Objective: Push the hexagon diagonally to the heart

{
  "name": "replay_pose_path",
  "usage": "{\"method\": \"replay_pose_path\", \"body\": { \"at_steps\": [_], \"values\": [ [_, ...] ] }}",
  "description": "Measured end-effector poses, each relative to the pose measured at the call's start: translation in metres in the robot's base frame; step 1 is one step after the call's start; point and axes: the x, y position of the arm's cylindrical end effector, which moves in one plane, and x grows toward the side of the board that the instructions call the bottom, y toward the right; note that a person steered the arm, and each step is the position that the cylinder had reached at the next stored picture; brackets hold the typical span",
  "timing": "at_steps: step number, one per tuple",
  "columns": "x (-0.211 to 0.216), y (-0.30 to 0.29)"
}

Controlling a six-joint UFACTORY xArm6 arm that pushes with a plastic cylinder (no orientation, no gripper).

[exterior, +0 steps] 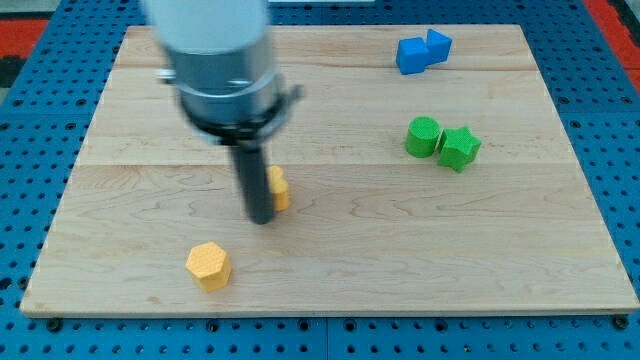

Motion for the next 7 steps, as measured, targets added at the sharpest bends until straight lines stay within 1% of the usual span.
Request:
{"method": "replay_pose_path", "body": {
  "at_steps": [1, 2, 3, 4, 5, 6, 7],
  "values": [
    [-0.081, 0.037],
    [-0.078, 0.082],
    [0.043, 0.115],
    [0.106, 0.076],
    [0.106, 0.044],
    [0.099, -0.039],
    [0.081, -0.067]
  ]
}}
